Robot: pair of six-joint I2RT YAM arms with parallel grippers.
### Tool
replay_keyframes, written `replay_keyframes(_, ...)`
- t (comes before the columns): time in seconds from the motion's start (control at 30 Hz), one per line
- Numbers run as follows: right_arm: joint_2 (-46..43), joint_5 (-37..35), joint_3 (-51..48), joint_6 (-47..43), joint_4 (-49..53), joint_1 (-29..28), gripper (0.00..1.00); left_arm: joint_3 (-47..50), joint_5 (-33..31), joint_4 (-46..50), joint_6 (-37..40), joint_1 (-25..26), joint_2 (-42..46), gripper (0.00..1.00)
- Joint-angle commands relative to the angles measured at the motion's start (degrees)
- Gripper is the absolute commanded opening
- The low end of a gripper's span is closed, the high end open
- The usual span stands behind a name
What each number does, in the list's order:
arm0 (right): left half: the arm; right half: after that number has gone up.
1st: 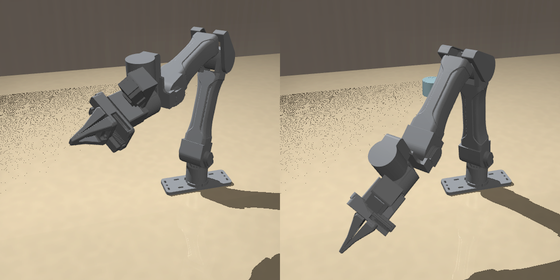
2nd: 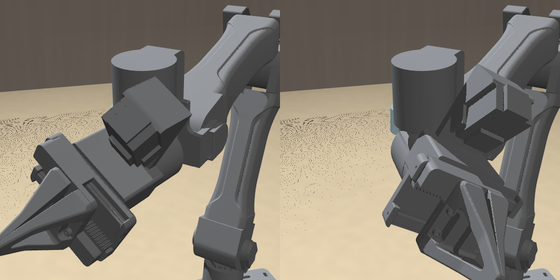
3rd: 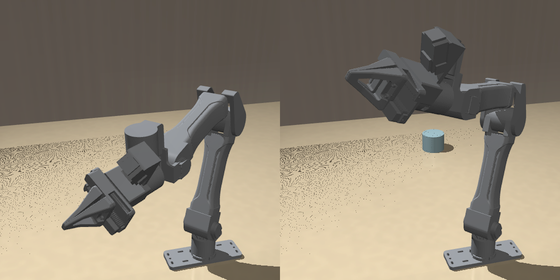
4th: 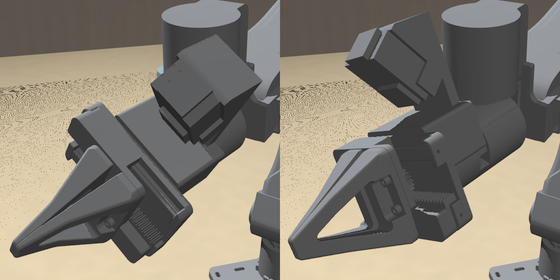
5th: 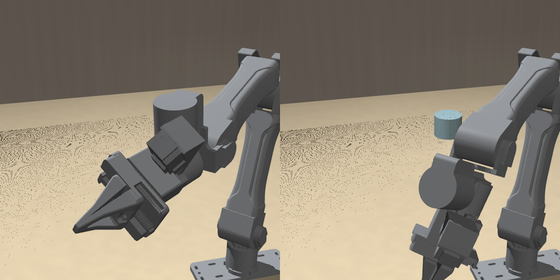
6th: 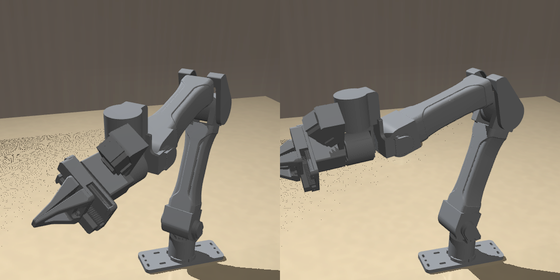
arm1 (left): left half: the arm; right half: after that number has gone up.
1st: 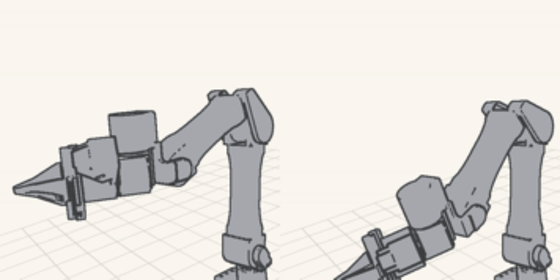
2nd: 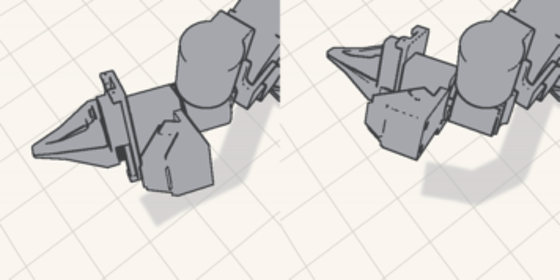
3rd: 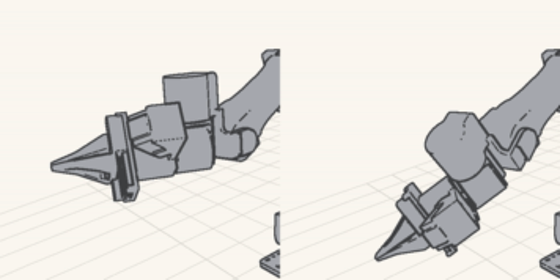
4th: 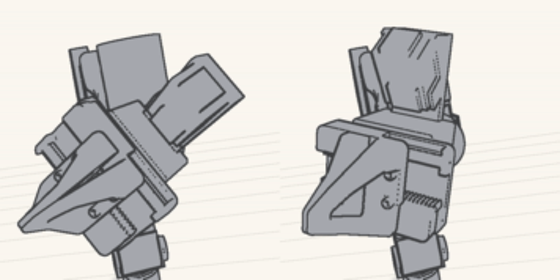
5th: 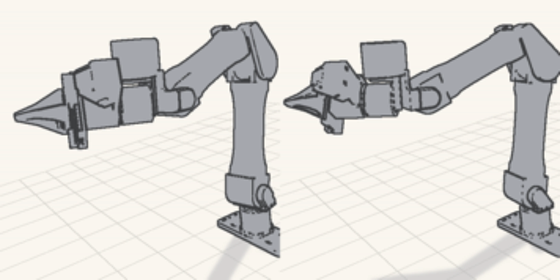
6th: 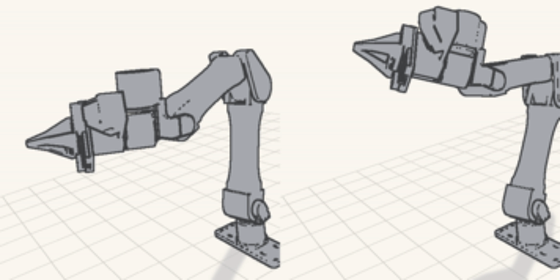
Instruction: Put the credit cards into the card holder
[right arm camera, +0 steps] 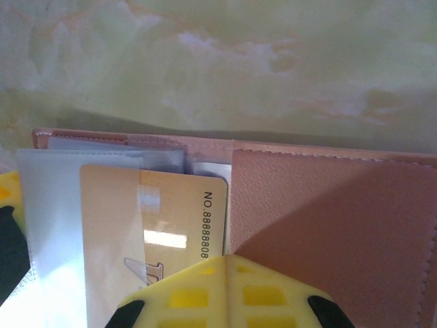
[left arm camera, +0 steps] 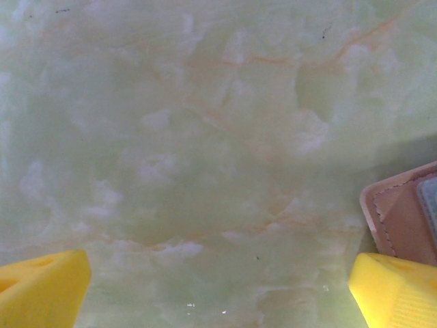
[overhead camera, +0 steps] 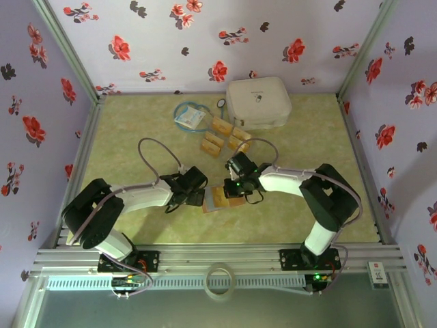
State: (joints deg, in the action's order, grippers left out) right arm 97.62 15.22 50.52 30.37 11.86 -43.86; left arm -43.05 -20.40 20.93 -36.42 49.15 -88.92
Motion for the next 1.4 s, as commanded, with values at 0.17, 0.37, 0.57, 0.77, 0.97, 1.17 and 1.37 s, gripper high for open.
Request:
replay_keyframes(0.17, 2.1, 1.2, 3.1, 1.9, -1.3, -2.3, 0.00, 0.4, 0.3, -2.0, 0.6, -0.3, -2.0, 1.00)
replay_keyframes(0.37, 1.9, 2.5, 4.0, 2.7, -1.8, -2.9, 0.00, 0.7, 0.2, -2.0, 0.5, -0.3, -1.6, 1.00)
replay_keyframes(0.57, -2.2, 0.9, 3.4, 2.0, 0.3, -2.8, 0.00, 2.1, -1.2, 0.0, 0.8, -1.2, 1.7, 0.99)
replay_keyframes(0.77, -4.5, -1.1, 2.4, 0.6, 2.7, -1.9, 0.00, 4.8, -1.1, 0.4, 0.6, -2.6, 6.4, 1.00)
replay_keyframes(0.97, -2.5, -2.5, 2.4, 0.1, 3.3, -1.4, 0.00, 4.4, -0.2, -0.3, 0.4, -2.6, 5.4, 1.00)
replay_keyframes(1.17, -0.8, -3.1, 2.8, -0.4, 3.7, -0.8, 0.00, 2.7, 1.1, -1.0, 0.6, -2.6, 3.3, 1.00)
replay_keyframes(1.37, 0.3, -3.4, 2.8, -0.6, 3.7, -0.7, 0.00, 1.7, 2.0, -1.7, 0.7, -2.2, 1.4, 1.00)
